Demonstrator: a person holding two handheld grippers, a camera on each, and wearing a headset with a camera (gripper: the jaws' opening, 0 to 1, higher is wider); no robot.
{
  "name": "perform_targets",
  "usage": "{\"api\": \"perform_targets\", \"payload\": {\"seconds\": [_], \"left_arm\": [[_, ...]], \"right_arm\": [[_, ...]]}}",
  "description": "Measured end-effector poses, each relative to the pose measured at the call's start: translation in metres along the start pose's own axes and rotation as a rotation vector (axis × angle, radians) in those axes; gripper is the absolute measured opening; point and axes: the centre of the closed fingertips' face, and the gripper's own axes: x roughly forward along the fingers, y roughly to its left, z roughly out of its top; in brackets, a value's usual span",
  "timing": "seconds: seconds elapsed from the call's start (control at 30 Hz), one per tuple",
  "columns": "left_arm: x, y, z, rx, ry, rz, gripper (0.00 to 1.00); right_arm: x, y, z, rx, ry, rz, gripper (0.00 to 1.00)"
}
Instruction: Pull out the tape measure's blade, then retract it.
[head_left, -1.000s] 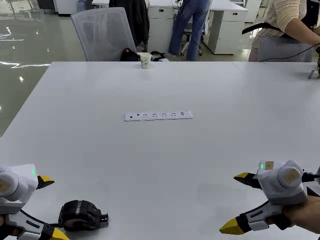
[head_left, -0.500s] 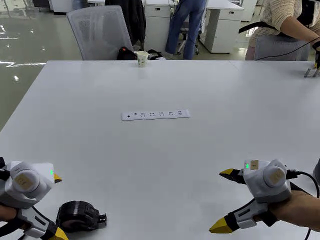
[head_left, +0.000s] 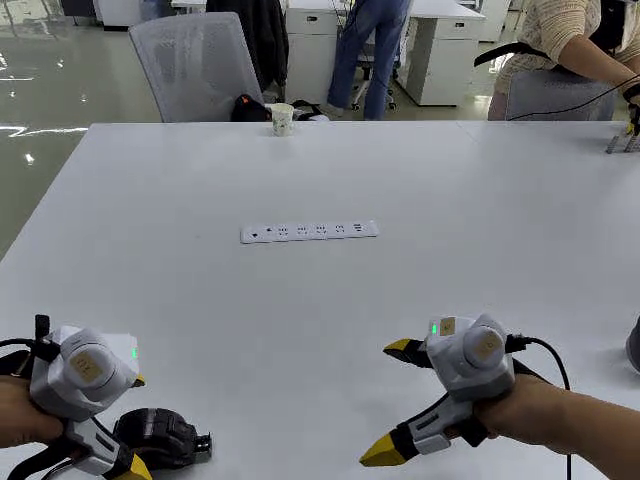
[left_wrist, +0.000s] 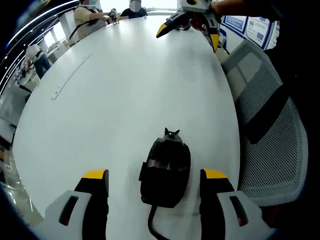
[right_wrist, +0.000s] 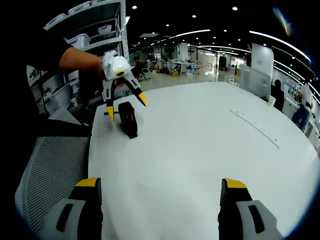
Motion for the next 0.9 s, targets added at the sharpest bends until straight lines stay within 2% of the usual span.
{"api": "perform_targets", "payload": {"seconds": [0.13,0.3,0.5,0.53,0.57,0.6,0.63,0.9], "left_arm": [[0.004,-0.004,0.006,0.02,0.003,-0.025,0.66],[0.009,-0.011,0.012,0.052,0.018,-0.056,0.58],[0.013,-0.018,0.01,0.09,0.052,-0.081,0.53],[0.013,-0.018,0.009,0.089,0.056,-0.082,0.48],[0.014,-0.019,0.008,0.132,0.07,-0.085,0.35],[0.017,-0.018,0.013,0.153,0.042,-0.073,0.33],[0.013,-0.013,0.009,0.13,0.071,-0.05,0.33],[0.009,-0.013,0.01,0.131,0.092,-0.066,0.32]], "right_arm": [[0.009,0.003,0.009,-0.004,-0.009,0.013,0.99],[0.023,0.011,0.011,-0.047,0.022,0.048,0.99],[0.041,0.022,0.013,-0.1,0.058,0.101,0.99],[0.043,0.023,0.014,-0.102,0.058,0.107,0.99],[0.046,0.025,0.016,-0.104,0.058,0.114,0.99],[0.048,0.025,0.017,-0.106,0.057,0.116,0.99],[0.05,0.025,0.017,-0.109,0.058,0.119,0.99],[0.062,0.024,0.025,-0.117,0.063,0.129,0.99]]}}
